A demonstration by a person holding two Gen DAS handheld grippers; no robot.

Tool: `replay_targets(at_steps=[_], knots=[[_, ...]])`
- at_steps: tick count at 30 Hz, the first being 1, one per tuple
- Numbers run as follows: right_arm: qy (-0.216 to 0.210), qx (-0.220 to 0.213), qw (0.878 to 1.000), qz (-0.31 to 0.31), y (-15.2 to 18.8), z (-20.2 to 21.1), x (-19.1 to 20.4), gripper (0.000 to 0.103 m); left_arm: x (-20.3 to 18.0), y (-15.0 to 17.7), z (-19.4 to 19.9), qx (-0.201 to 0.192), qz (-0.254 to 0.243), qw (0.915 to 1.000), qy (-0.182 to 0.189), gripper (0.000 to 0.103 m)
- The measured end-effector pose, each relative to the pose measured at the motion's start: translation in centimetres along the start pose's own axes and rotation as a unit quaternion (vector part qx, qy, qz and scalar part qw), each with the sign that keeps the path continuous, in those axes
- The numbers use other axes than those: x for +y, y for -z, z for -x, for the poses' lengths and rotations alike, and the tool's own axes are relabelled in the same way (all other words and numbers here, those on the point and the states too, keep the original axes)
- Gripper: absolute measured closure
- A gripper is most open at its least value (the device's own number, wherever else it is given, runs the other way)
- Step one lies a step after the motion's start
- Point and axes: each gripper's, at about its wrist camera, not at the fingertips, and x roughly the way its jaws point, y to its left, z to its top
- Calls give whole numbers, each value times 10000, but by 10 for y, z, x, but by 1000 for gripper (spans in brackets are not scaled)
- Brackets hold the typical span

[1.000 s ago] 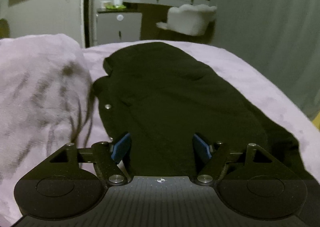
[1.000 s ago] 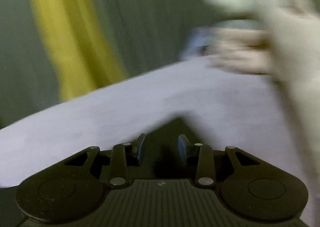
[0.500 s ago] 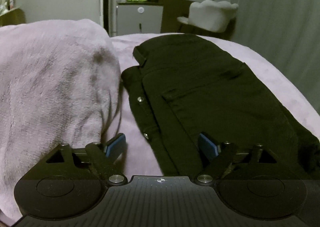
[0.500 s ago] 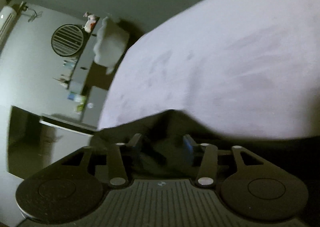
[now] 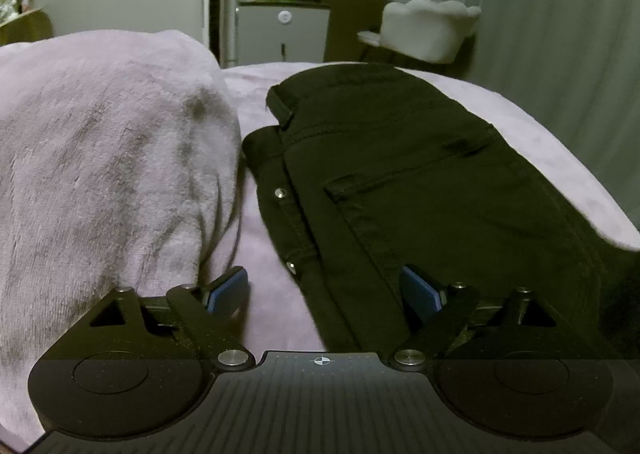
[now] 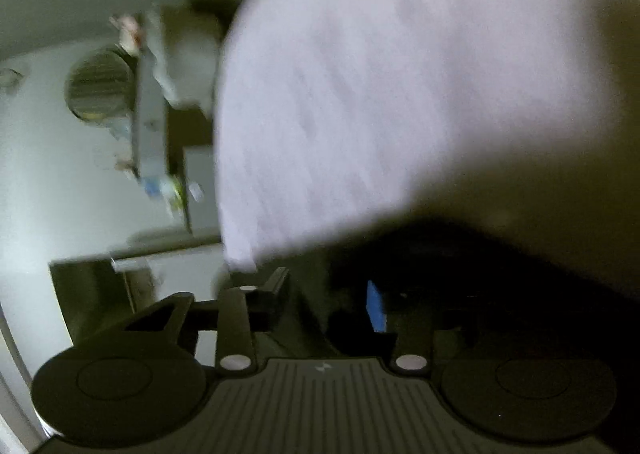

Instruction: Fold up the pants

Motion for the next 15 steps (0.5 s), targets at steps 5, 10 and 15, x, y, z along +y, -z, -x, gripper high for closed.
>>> replay_targets(at_steps=[5, 10, 15], knots=[[62, -1160, 9898, 829, -11, 42, 22, 49, -1, 1, -1, 15, -20, 10000, -46, 12], [231, -406, 9833, 1759, 36, 72, 15, 52, -1, 1, -1, 14, -22, 10000, -56, 12], [1182, 132, 9633, 2405, 78, 79, -23, 93, -1, 3, 3, 31, -7, 10000, -23, 13]])
